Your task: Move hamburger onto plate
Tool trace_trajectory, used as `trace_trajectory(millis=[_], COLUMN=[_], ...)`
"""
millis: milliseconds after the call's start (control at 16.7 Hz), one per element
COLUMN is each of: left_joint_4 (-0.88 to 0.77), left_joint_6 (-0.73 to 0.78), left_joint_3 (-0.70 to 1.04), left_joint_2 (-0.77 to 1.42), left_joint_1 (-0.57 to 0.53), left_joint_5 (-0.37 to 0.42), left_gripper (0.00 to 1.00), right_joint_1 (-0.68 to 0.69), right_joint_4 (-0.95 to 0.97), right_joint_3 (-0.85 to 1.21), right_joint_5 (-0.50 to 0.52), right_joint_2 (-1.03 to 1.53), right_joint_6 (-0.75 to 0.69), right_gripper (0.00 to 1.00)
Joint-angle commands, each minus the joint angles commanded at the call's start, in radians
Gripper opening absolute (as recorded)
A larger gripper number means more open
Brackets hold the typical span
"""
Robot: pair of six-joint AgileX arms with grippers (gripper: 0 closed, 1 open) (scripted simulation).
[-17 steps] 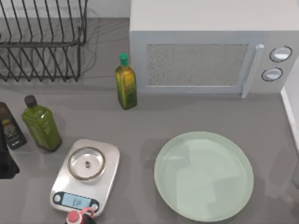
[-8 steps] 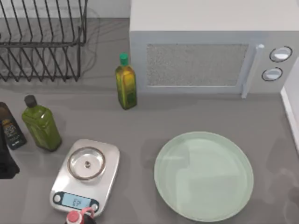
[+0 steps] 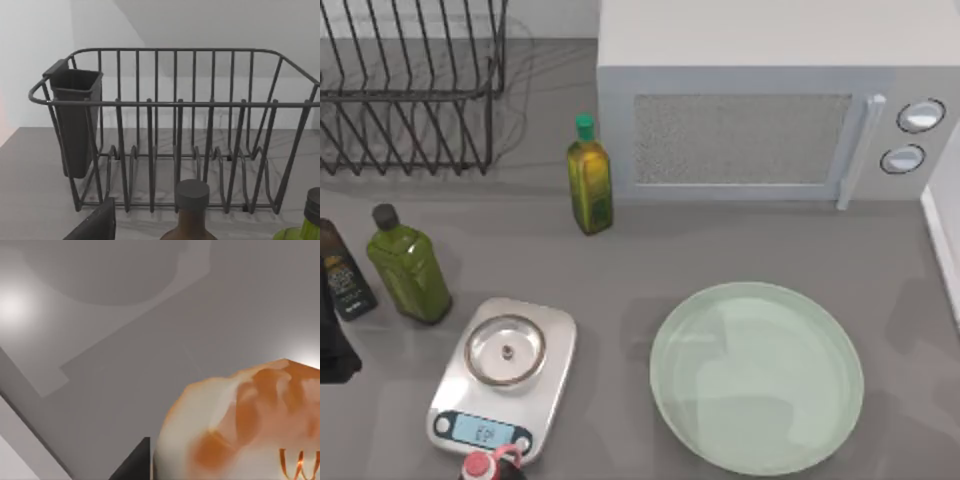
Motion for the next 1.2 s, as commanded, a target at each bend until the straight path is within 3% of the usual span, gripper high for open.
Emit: trace_trajectory(millis=[300,540,780,1200], left_joint_4=[0.0,0.0,0.0,0.0], left_joint_6=[0.0,0.0,0.0,0.0], left_joint_3=[0.0,0.0,0.0,0.0], left_joint_2=[0.0,0.0,0.0,0.0], left_joint_1=[0.0,0.0,0.0,0.0], left_joint_5=[0.0,0.0,0.0,0.0], left_gripper=[1.0,1.0,1.0,1.0], right_joint_1=[0.017,0.098,0.226,0.494], right_joint_4=[0.002,-0.001,-0.001,0.018], right_joint_3=[0.014,0.096,0.204,0.39], right_joint_5=[0.0,0.003,0.006,0.006], right_joint_2=[0.021,0.105,0.233,0.467], right_joint_6=[0.035,0.222,0.535,1.244], right_gripper=[0.0,0.0,0.0,0.0])
